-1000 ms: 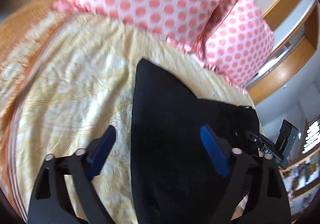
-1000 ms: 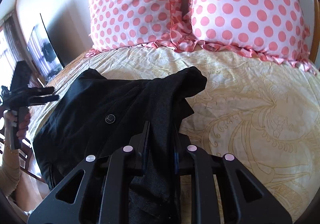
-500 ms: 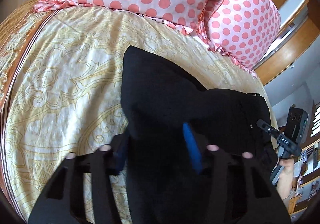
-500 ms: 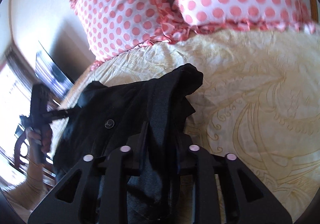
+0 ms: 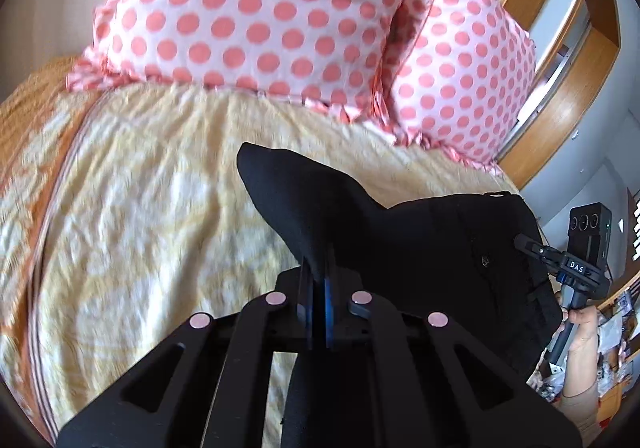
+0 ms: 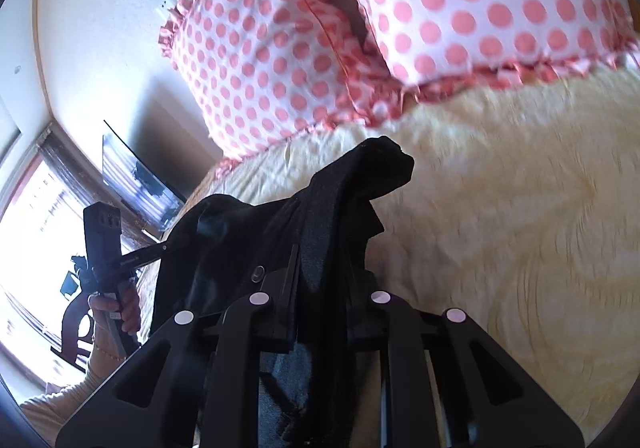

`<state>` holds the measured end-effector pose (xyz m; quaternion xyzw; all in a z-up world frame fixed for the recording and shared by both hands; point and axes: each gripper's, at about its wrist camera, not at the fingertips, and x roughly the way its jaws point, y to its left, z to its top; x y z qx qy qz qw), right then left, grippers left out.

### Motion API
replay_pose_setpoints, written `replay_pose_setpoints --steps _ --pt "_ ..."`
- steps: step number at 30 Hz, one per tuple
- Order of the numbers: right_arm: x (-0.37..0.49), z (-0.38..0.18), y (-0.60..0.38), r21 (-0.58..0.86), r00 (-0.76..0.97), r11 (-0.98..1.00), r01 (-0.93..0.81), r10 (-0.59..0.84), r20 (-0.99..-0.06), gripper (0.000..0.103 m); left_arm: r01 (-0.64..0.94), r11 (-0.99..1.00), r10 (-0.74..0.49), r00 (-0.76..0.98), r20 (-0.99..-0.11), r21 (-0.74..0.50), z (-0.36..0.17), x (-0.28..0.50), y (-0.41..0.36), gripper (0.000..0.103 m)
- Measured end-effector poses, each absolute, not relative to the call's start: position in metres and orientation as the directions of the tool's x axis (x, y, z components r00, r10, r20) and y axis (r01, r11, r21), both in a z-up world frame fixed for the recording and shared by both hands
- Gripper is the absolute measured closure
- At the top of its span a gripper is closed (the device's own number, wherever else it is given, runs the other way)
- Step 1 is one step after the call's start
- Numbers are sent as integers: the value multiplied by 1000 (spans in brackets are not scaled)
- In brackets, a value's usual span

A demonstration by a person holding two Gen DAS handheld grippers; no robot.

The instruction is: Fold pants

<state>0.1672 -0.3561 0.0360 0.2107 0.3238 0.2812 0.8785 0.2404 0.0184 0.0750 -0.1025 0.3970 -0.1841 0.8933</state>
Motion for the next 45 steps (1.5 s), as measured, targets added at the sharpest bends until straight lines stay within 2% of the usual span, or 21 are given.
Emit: replay_pose_setpoints --steps 7,9,13,14,15,16,17,19,20,22,23,24,25,26,28,31,35,40,43,44,45 --pt "224 49 -346 547 683 770 -328 594 -426 87 190 936 -342 691 -637 -297 96 291 19 100" --pt "243 45 -342 534 691 794 -291 560 -457 87 167 950 -303 696 -651 -264 93 311 16 100" --pt "263 21 -331 439 656 881 -176 437 -615 86 106 969 -240 617 -749 -223 64 343 16 99" --pt "262 19 -331 426 661 888 -175 427 -617 86 99 971 -232 606 -761 -218 57 346 15 99" --pt "261 19 -329 413 665 894 -173 415 -621 84 97 974 -223 606 -764 -207 55 346 14 98" --pt "259 20 -327 373 672 914 -158 376 -638 76 97 978 -205 611 -765 -185 54 345 11 96" --pt "258 21 -324 344 676 927 -147 348 -650 71 97 983 -184 619 -764 -158 55 344 7 94" --pt "254 23 -319 249 686 962 -114 257 -681 47 92 989 -146 640 -755 -113 59 340 2 83" --pt "251 25 -320 228 694 968 -104 235 -681 46 88 991 -137 658 -740 -105 64 336 4 79" --pt "231 38 -327 166 749 985 -51 148 -646 46 61 995 -98 702 -706 -78 75 323 9 59" --pt "216 46 -330 131 781 991 -38 111 -614 46 48 997 -79 730 -679 -65 83 313 12 56" --pt "206 51 -330 114 801 992 -48 106 -589 46 55 997 -83 760 -645 -63 93 296 12 48" --pt "193 57 -326 98 820 992 -80 121 -560 46 82 994 -113 774 -623 -78 101 280 10 39" --pt "177 61 -317 82 822 987 -139 161 -546 46 107 990 -143 777 -614 -95 105 270 8 35" --pt "160 60 -300 62 808 974 -218 216 -549 46 189 970 -245 744 -622 -156 106 242 -4 23" --pt "146 48 -273 5 767 955 -295 240 -596 46 268 938 -345 664 -663 -219 89 217 -26 23" --pt "153 21 -252 -92 704 951 -295 152 -693 45 262 947 -305 568 -765 -183 50 224 -47 23" --pt "151 18 -256 -63 718 965 -254 145 -681 41 261 954 -277 577 -768 -148 40 230 -55 14" --pt "140 25 -266 6 745 980 -200 156 -649 40 233 957 -282 594 -753 -174 47 219 -48 15" --pt "132 28 -271 34 761 984 -177 159 -629 38 231 958 -280 615 -737 -172 51 207 -42 15" --pt "120 33 -277 75 786 987 -142 159 -598 18 224 964 -257 653 -713 -143 59 194 -38 12"
